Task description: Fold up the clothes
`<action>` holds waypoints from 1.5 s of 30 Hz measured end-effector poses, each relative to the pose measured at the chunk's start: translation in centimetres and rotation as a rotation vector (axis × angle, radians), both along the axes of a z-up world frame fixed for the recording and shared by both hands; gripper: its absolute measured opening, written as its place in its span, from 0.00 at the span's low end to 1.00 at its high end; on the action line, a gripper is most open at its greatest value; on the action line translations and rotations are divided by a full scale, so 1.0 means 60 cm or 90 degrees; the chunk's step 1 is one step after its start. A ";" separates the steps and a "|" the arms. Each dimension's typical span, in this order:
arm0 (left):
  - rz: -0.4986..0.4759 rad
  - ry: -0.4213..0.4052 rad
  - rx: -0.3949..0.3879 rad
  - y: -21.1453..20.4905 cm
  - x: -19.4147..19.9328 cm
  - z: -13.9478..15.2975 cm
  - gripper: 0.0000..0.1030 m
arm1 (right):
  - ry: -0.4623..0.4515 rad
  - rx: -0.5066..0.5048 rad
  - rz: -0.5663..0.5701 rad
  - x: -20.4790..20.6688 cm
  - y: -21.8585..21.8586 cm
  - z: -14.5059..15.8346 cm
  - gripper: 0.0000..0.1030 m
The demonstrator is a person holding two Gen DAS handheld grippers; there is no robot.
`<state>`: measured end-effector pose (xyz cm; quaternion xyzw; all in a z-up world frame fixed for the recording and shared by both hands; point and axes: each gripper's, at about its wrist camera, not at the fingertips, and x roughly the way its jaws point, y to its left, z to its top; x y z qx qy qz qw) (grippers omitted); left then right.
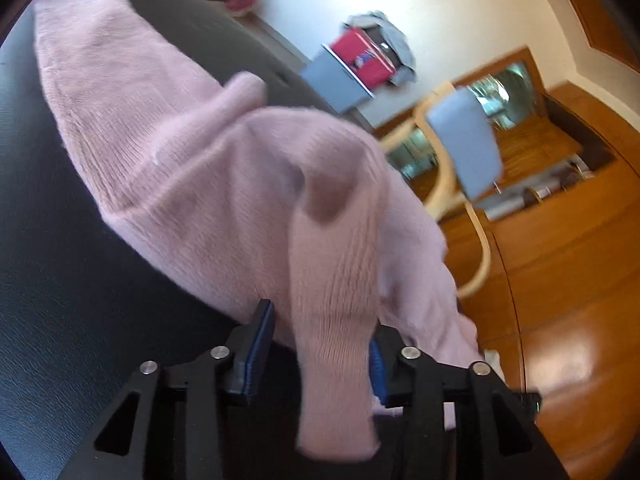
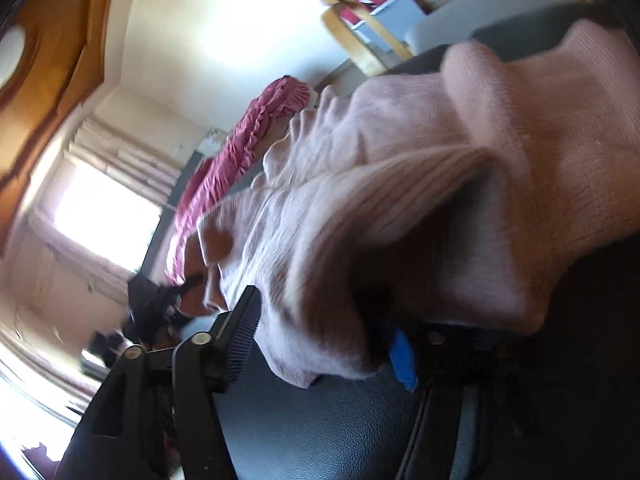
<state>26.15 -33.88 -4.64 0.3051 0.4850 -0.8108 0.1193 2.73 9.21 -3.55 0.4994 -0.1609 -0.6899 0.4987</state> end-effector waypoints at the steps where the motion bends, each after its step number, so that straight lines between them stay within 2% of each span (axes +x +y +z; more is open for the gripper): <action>1: 0.000 0.002 0.001 -0.001 -0.005 0.001 0.50 | 0.014 0.012 0.009 0.006 -0.008 0.001 0.64; 3: -0.001 0.005 0.004 -0.004 -0.014 0.003 0.54 | 0.036 0.034 0.029 0.019 -0.028 0.000 0.64; 5: -0.001 0.008 0.007 -0.007 -0.023 0.006 0.52 | 0.059 0.057 0.048 0.032 -0.047 0.000 0.62; 6: -0.001 0.010 0.009 -0.008 -0.028 0.007 0.52 | 0.070 0.068 0.058 0.039 -0.057 0.000 0.43; 7: -0.001 0.012 0.010 -0.009 -0.033 0.008 0.48 | 0.081 0.079 0.068 0.045 -0.067 0.000 0.19; 10: -0.002 0.017 0.014 -0.013 -0.047 0.011 0.06 | 0.060 0.068 0.069 0.047 -0.072 -0.006 0.17; 14: -0.011 0.055 0.026 -0.010 -0.019 0.036 0.06 | 0.017 -0.008 0.068 0.037 -0.048 0.008 0.17; 18: -0.025 0.107 0.040 -0.004 0.028 0.069 0.04 | 0.007 -0.085 0.065 0.030 -0.012 0.045 0.14; 25: -0.049 0.198 0.065 0.007 0.110 0.127 0.04 | 0.076 -0.163 0.050 0.048 0.062 0.145 0.10; 29: -0.062 0.250 0.079 0.014 0.157 0.160 0.04 | 0.103 -0.158 0.039 0.065 0.088 0.167 0.10; 33: -0.056 0.159 0.081 0.022 0.184 0.106 0.04 | 0.056 -0.076 0.037 0.070 0.078 0.129 0.10; 38: -0.087 -0.008 0.037 0.047 0.213 0.013 0.06 | 0.049 0.106 0.046 0.088 0.071 0.049 0.12; 41: -0.120 -0.023 0.023 0.061 0.238 0.000 0.09 | 0.075 0.197 0.022 0.092 0.081 0.028 0.13; 45: -0.115 -0.058 -0.033 0.050 0.269 0.028 0.13 | 0.141 0.215 -0.070 0.087 0.110 0.065 0.14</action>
